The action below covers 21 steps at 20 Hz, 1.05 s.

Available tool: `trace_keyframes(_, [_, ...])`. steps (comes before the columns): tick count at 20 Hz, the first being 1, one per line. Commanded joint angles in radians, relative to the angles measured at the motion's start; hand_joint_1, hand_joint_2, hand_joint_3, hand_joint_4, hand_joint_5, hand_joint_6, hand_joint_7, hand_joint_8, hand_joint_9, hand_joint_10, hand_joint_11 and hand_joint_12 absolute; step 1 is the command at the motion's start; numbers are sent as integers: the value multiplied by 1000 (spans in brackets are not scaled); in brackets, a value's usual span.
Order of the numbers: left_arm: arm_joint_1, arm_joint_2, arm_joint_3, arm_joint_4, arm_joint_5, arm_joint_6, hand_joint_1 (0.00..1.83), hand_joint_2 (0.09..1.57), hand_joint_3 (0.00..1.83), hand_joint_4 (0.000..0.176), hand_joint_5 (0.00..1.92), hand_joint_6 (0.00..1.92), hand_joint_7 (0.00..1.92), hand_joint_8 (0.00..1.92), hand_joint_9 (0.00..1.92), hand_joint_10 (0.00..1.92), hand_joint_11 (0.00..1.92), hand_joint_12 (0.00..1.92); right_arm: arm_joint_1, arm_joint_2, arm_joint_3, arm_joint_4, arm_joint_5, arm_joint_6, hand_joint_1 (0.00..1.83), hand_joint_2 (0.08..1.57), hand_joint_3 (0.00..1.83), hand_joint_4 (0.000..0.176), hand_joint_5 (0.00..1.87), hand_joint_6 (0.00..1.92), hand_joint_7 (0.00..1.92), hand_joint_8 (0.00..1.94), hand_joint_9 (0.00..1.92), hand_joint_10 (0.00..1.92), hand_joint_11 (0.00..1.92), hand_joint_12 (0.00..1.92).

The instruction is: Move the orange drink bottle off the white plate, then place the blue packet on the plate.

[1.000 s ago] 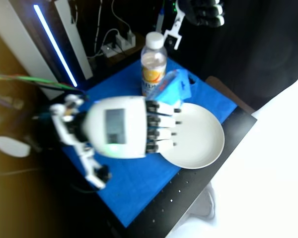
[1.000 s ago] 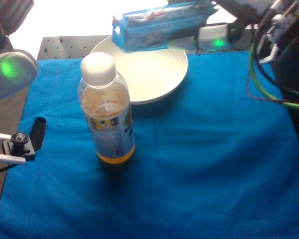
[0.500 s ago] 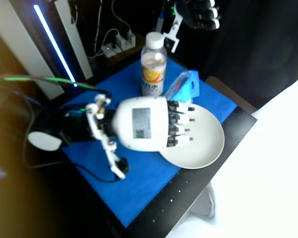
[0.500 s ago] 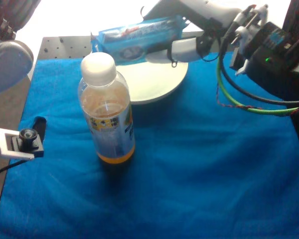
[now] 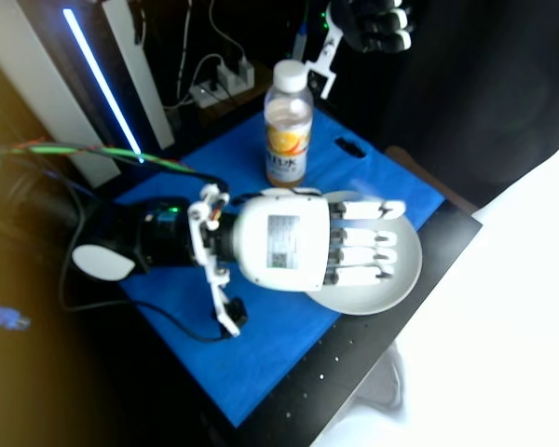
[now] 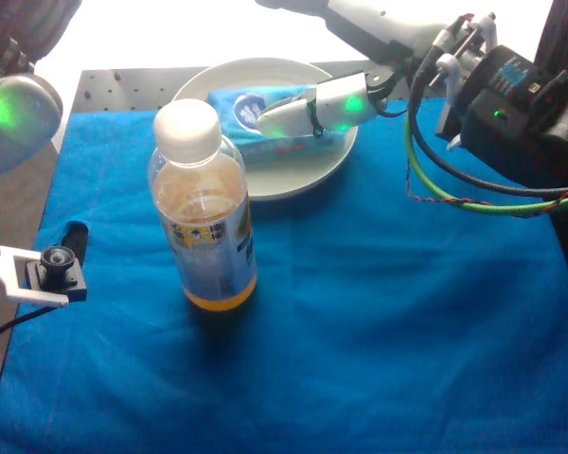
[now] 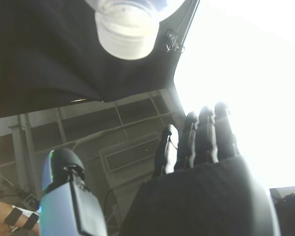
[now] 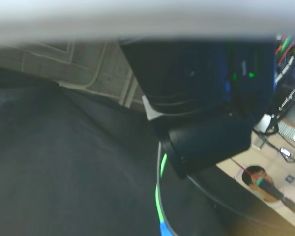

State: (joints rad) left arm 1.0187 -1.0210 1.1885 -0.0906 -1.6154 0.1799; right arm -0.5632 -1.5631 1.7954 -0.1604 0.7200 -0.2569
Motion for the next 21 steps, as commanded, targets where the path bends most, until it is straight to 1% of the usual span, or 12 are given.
trace_keyframes(1, [-12,-4,3,-15,-108,-12,346,830,1,176,0,0,0,0,0,0,0,0,22,-2,4,28,113,12,909,791,2,176,17,0,84,0,12,0,0,2])
trace_keyframes(5, [-12,-5,2,-15,-108,-12,284,850,9,176,0,0,0,0,0,0,0,0,22,-1,4,23,113,49,939,797,3,173,0,0,0,0,0,0,0,0])
trace_keyframes(6, [-12,-4,2,-16,-106,-12,326,847,6,176,0,0,0,0,0,0,0,0,22,-1,4,11,118,79,842,737,0,175,0,0,0,0,0,0,0,0])
trace_keyframes(8, [-11,6,2,-19,-106,-12,317,850,6,176,0,0,0,0,0,0,0,0,22,3,3,-1,193,139,818,741,2,176,0,0,0,0,0,0,0,0])
trace_keyframes(10, [-11,22,-1,-25,-112,-7,323,831,0,176,0,0,0,0,0,0,0,0,22,20,-9,-5,247,167,845,638,0,176,0,0,18,1,2,0,56,33])
trace_keyframes(13, [-21,55,-17,-24,-116,19,293,798,0,149,0,0,0,0,0,0,0,0,29,66,-71,-3,337,167,789,663,9,176,0,0,9,0,0,0,42,32])
trace_keyframes(15, [-46,61,-15,-12,-116,27,404,731,0,163,0,0,0,0,0,0,0,0,29,132,-150,3,401,167,758,617,0,176,0,0,16,4,16,6,80,52])
trace_keyframes(17, [-74,70,-17,4,-116,38,435,703,0,160,0,0,0,0,0,0,0,0,27,216,-247,36,442,82,766,627,0,176,0,0,8,0,5,0,82,59])
trace_keyframes(18, [-82,78,-19,11,-116,43,431,734,2,153,0,0,0,0,0,0,0,0,24,247,-286,42,458,48,783,662,11,176,0,0,10,1,0,0,53,49])
trace_keyframes(19, [-87,86,-25,16,-116,54,390,806,31,170,0,0,0,0,0,0,0,0,18,272,-317,43,473,25,768,707,9,176,0,0,39,3,0,0,34,47])
trace_keyframes(20, [-91,95,-31,20,-116,64,401,878,19,175,0,0,0,0,0,0,0,0,11,293,-345,44,490,5,755,749,21,176,0,0,28,0,0,0,6,37])
trace_keyframes(21, [-97,108,-38,25,-116,78,406,948,13,164,0,0,0,0,0,0,0,0,-1,316,-376,58,513,-22,756,772,27,176,0,0,38,4,0,0,9,39])
